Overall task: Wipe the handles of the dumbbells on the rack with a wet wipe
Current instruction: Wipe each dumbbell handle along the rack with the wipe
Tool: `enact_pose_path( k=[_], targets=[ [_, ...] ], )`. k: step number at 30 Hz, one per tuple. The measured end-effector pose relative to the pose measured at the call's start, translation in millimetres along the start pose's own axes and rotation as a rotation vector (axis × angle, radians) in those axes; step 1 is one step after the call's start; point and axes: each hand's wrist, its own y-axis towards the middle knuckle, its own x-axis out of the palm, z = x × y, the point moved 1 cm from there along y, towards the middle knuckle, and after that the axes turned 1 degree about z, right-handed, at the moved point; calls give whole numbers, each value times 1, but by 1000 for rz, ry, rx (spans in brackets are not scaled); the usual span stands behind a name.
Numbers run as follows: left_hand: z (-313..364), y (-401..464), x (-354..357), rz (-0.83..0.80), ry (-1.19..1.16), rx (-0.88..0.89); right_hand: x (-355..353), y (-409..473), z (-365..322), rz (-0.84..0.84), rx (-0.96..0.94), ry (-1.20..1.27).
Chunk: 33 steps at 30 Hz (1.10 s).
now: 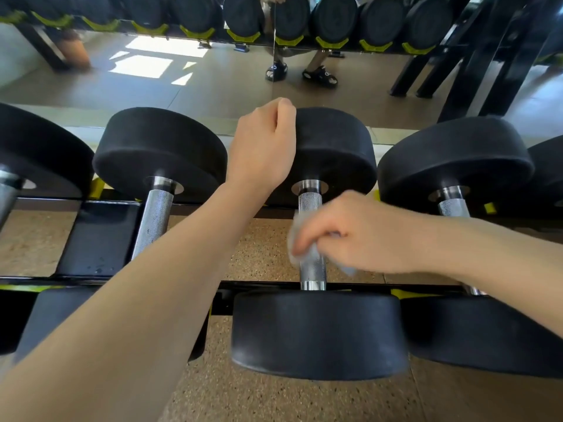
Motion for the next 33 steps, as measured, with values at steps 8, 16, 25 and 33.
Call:
enact_pose_path(
  k=[8,16,25,33],
  targets=[
    [1,-2,-1,6,0,12,20,17,16,-9,17,-173],
    [1,0,-1,1,-11,21,9,12,29,164,-81,-283],
    [0,0,0,0,3,20,23,18,23,107,-232,-353],
    [-1,1,0,-5,19,24,9,22,44,163,-241,-596]
  ],
)
